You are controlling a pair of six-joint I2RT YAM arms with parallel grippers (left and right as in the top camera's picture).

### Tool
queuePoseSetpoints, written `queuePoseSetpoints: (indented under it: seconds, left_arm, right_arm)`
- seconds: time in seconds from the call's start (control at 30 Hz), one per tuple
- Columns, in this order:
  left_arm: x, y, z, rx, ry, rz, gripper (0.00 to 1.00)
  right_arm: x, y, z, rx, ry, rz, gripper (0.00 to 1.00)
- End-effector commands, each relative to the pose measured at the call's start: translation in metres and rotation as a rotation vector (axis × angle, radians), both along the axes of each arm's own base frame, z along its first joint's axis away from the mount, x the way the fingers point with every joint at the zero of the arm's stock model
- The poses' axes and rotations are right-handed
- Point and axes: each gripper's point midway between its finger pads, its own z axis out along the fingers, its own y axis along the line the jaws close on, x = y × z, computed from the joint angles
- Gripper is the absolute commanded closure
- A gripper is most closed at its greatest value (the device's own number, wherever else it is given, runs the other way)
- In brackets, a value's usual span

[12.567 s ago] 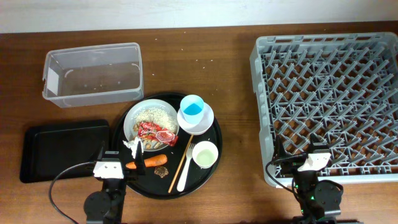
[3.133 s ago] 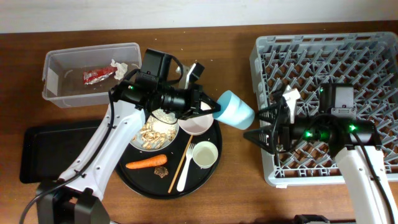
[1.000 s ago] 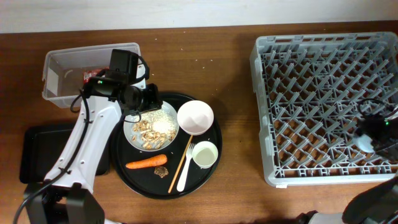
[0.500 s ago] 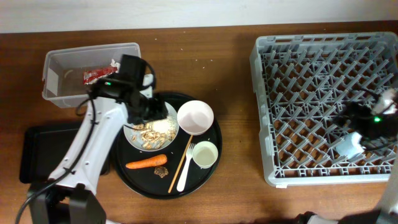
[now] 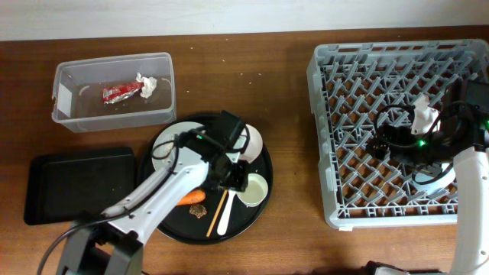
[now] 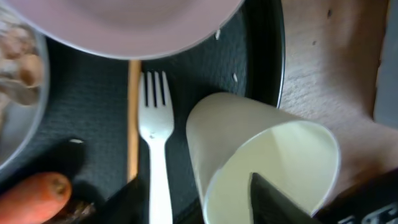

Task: Sort waste into correct bins and load items into the dishwasher rack
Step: 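Grasp the white cup with the left gripper and lift it, then hand the white cup from the left gripper to the right gripper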

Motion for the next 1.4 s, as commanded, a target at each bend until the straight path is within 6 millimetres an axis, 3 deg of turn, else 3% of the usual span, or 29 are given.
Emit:
queuePoseSetpoints:
  seconds: [0.0,0.03,0.17,0.23,0.3,0.37,0.43,0.5,0.63,0.8,0.9,1.1,1.23,1.37]
  left_arm:
    - [-0.007,-0.002,-0.016,0.015,0.031,-0.02,0.89]
    - [-0.001,-0.003,-0.013,0.004,0.013,-0.015,1.0]
    - [0.029,0.012,0.011,-0.004,-0.043,0.063,1.0]
    - [0.052,0.012,0.05,-0.168,-0.08,0.062,1.0]
    - [0.071,0.005,0.086,-0.406,-0.088,0.073,1.0]
    - [0.084,-0.004,0.127,-0.71,-0.098,0.041,1.0]
    - [0.086,-0.006,0.167,-0.952,-0.116,-0.038,1.0]
    - [0.078,-0.008,0.188,-1.077,-0.091,-0.095,1.0]
    - [0.07,-0.01,0.199,-1.146,-0.057,-0.129,1.0]
    - [0.065,-0.012,0.204,-1.179,-0.039,-0.148,1.0]
    - [0.059,-0.02,0.204,-1.179,-0.023,-0.17,1.0]
    - [0.05,-0.031,0.204,-1.18,0.002,-0.2,1.0]
    - [0.05,-0.032,0.204,-1.181,-0.002,-0.204,1.0]
    - [0.055,-0.033,0.208,-1.185,-0.011,-0.203,1.0]
  right_arm:
    - [0.002,0.003,0.002,0.002,-0.008,0.017,0.01]
    - [0.002,0.003,0.003,0.001,-0.009,0.017,0.01]
    - [0.001,0.003,0.002,-0.001,-0.008,0.028,0.01]
    - [0.002,0.006,0.003,0.006,-0.019,0.055,0.01]
    - [0.006,0.027,0.012,0.101,-0.092,0.181,0.01]
    - [0.012,0.064,0.035,0.283,-0.246,0.364,0.01]
    - [0.013,0.099,0.06,0.434,-0.405,0.544,0.01]
    - [0.008,0.134,0.081,0.554,-0.533,0.721,0.01]
    - [0.007,0.187,0.098,0.69,-0.638,0.922,0.01]
    - [0.019,0.22,0.1,0.727,-0.68,1.013,0.0]
    - [0.013,0.243,0.1,0.741,-0.702,1.099,0.02]
    - [0.016,0.251,0.104,0.738,-0.733,1.124,0.07]
    - [0.015,0.251,0.104,0.747,-0.716,1.109,0.29]
    - [0.015,0.251,0.104,0.748,-0.713,1.108,0.29]
